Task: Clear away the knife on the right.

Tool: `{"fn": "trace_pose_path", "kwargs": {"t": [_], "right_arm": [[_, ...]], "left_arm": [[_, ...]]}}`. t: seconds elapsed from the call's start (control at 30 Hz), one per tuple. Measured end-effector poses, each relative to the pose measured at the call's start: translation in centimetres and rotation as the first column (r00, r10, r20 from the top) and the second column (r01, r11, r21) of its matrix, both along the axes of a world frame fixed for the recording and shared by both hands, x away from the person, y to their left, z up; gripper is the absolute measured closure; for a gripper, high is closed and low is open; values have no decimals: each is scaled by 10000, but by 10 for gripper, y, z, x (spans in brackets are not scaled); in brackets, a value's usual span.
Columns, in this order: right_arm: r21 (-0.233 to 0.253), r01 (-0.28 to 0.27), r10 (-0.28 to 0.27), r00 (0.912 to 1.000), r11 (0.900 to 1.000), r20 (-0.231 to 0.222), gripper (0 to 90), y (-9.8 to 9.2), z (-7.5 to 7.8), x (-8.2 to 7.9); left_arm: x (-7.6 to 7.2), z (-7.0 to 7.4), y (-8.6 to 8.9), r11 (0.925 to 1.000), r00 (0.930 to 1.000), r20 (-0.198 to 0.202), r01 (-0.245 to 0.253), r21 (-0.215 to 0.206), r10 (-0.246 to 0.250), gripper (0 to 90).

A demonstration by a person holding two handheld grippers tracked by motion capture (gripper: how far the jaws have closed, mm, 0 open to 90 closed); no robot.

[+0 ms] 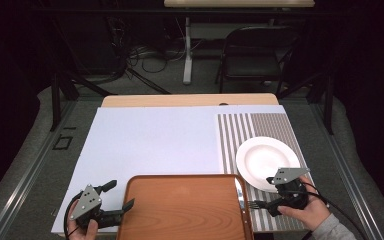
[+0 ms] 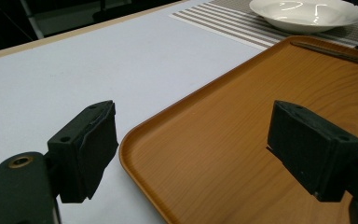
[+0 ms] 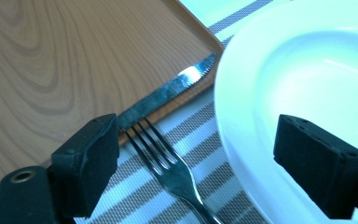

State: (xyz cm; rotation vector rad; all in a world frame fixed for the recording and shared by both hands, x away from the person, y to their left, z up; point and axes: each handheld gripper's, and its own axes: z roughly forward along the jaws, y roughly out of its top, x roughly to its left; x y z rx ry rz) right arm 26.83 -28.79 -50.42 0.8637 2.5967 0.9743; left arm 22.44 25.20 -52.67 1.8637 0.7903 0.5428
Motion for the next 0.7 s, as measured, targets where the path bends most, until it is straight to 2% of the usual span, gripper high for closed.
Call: {"fn": "trace_pose_path", "kwargs": {"t": [0.07, 0.17, 0.3, 0.4, 0.53, 0.7], "right_arm": [[-181, -259, 259, 9997, 9995, -21, 0, -5, 0, 1], [-266, -463, 461, 9989, 9986, -79, 0, -10, 0, 2], [-185, -278, 277, 9996, 9994, -53, 0, -16, 1, 2], [-344, -293, 294, 9996, 9990, 12, 0, -21, 2, 2], [-777, -350, 353, 9994, 9964, 24, 0, -27, 1, 0], [-1210, -498, 533, 9982, 9914, 261, 0, -33, 0, 0]], "left_arm": [[0, 0, 0, 10000, 10000, -1, -1, 5, 1, 159], [0, 0, 0, 10000, 10000, -9, -11, 9, 11, 159], [0, 0, 0, 10000, 10000, -11, -18, 2, 18, 159], [0, 0, 0, 10000, 10000, -39, -20, 8, 20, 159], [0, 0, 0, 10000, 10000, -33, -30, 22, 30, 159], [0, 0, 0, 10000, 10000, -70, 0, 39, 1, 159]]}}
